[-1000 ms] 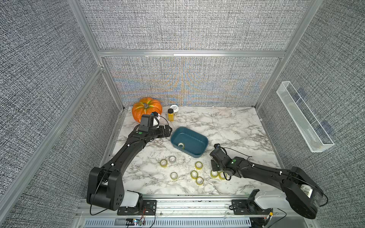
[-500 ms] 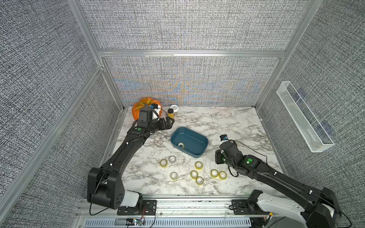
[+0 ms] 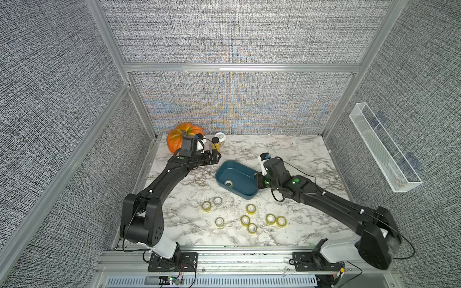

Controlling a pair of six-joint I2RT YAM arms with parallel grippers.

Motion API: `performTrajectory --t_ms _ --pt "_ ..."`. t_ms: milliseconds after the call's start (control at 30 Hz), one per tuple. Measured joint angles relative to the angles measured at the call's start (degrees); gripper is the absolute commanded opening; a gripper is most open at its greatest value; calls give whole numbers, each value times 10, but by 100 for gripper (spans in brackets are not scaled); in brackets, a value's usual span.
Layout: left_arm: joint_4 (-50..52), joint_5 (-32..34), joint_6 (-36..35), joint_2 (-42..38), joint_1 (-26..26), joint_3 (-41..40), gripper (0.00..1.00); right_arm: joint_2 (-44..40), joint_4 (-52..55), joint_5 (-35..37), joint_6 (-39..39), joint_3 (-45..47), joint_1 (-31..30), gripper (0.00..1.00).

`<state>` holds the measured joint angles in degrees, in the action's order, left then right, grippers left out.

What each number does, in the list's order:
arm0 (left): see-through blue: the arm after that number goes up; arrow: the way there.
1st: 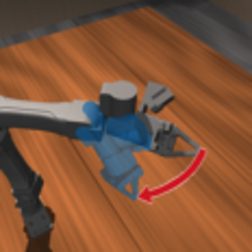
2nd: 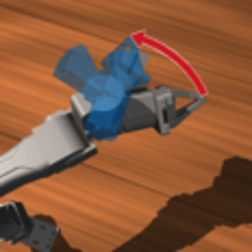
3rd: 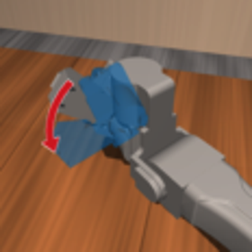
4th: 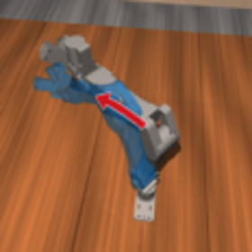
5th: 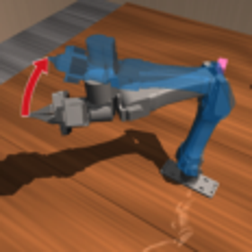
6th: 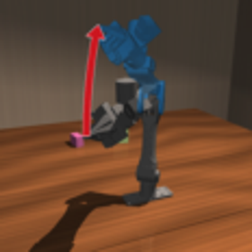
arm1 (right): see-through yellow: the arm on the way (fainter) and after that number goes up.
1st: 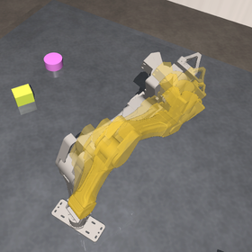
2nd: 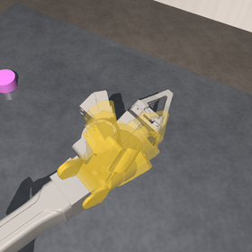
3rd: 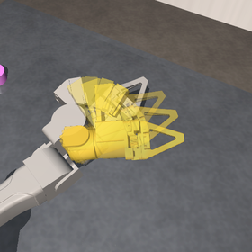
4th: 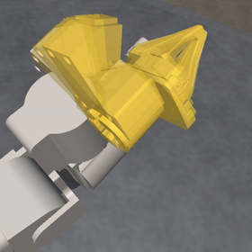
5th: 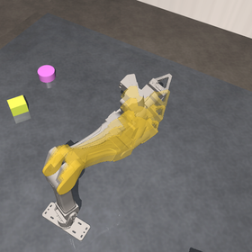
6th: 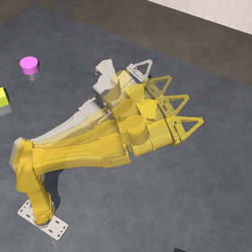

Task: Put the transparent tape into the storage box
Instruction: Place the tape in the storage box.

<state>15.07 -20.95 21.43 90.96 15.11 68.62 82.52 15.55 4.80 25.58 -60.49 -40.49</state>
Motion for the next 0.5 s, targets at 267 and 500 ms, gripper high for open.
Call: performTrajectory --t_ms 267,500 --pt "14 -2 7 29 -12 10 98 132 -12 -39 -6 -77 -1 0" --pt "18 -16 14 36 -28 10 98 229 -16 -55 -8 -144 -8 0"
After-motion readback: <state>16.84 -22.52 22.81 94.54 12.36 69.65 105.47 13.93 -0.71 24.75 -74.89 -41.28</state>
